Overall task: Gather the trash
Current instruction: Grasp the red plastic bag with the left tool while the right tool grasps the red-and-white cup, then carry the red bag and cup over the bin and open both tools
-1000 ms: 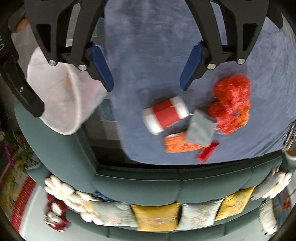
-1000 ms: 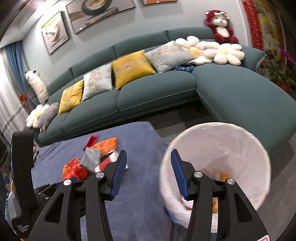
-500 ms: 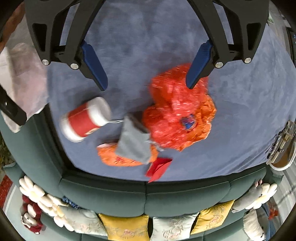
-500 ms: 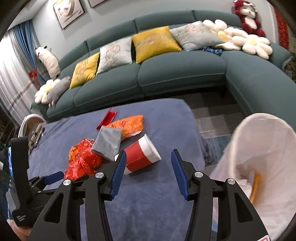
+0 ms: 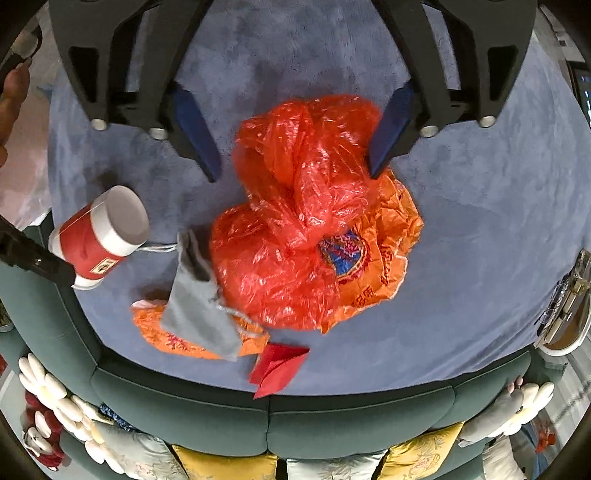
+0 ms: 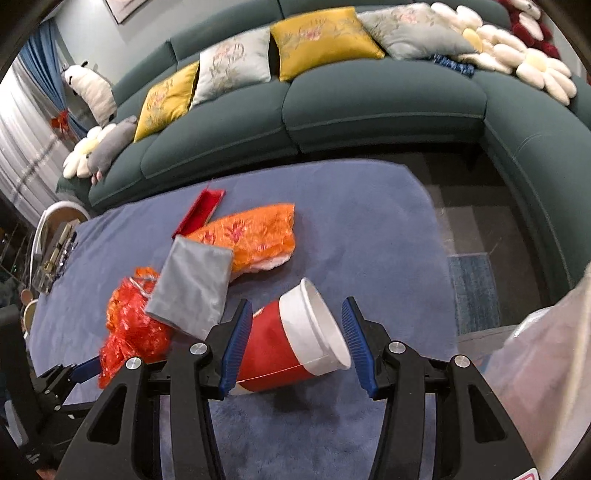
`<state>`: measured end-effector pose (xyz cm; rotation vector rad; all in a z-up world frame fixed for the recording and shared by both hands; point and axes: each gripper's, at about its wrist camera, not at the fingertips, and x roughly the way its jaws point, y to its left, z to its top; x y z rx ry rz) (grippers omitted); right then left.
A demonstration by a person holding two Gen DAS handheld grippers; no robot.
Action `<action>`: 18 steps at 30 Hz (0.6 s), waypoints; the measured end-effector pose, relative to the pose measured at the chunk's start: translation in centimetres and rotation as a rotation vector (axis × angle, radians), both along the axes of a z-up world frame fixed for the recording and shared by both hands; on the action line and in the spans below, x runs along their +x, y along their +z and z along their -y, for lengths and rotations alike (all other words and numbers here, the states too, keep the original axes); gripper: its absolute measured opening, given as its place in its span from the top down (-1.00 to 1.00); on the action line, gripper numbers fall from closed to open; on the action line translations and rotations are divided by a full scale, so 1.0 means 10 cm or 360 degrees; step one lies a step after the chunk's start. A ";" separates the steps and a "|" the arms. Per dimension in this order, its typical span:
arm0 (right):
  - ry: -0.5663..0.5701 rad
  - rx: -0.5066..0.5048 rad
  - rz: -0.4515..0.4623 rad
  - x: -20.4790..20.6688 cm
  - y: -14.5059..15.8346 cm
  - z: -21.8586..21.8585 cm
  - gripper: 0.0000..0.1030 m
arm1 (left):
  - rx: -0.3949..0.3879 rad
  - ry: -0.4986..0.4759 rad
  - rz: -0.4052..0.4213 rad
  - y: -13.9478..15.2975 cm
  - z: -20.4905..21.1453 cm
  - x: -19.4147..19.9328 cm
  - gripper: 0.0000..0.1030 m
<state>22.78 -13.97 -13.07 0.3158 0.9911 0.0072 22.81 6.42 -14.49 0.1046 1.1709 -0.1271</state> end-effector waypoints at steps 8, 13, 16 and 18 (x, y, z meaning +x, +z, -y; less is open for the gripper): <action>0.0054 0.0046 -0.0015 -0.19 -0.07 -0.17 0.17 | 0.0002 0.0002 -0.0015 -0.02 0.03 -0.09 0.27; 0.0087 0.0123 -0.0001 -0.37 0.01 -0.28 0.63 | -0.0057 -0.0025 -0.0048 0.06 0.08 -0.21 0.57; 0.0101 0.0144 0.0027 -0.47 0.09 -0.34 0.82 | -0.0094 -0.0034 -0.0047 0.13 0.13 -0.31 0.60; 0.0104 0.0146 0.0057 -0.54 0.18 -0.37 0.92 | -0.0106 -0.0047 -0.0030 0.21 0.17 -0.38 0.62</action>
